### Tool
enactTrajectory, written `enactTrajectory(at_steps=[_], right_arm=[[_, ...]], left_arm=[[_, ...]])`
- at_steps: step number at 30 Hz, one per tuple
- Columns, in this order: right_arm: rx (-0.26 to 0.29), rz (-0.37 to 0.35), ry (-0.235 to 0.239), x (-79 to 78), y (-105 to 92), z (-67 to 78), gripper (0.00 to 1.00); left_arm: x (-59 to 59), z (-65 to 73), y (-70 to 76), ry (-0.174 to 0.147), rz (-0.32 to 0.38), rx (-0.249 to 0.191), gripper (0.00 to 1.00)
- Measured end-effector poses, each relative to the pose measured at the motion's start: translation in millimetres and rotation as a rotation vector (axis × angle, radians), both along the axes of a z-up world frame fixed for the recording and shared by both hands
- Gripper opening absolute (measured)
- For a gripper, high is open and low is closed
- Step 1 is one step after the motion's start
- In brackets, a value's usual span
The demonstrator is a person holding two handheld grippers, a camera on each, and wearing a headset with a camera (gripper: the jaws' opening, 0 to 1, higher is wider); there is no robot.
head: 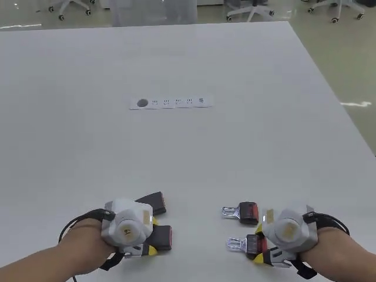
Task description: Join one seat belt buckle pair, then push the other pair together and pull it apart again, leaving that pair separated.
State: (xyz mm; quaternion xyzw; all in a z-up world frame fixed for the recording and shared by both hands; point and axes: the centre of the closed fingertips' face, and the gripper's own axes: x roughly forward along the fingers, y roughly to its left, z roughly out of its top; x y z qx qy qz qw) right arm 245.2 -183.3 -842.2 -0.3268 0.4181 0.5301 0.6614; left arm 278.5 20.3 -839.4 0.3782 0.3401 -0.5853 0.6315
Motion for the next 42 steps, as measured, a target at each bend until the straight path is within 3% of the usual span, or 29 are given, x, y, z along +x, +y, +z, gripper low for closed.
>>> enactTrajectory(at_steps=[14,27,42], right_arm=[[0.034,0.039,-0.005,4.3,45.6,0.1,0.34],[0.051,0.056,-0.016,18.9,87.3,-0.6,0.33],[0.021,0.093,-0.025,31.2,120.5,-1.6,0.33]], left_arm=[[0.6,-1.8,0.9,0.018,0.008,0.016,0.35],[0.0,-2.7,0.5,0.026,0.013,0.030,0.35],[-0.1,-3.5,-0.1,0.023,0.010,0.036,0.35]])
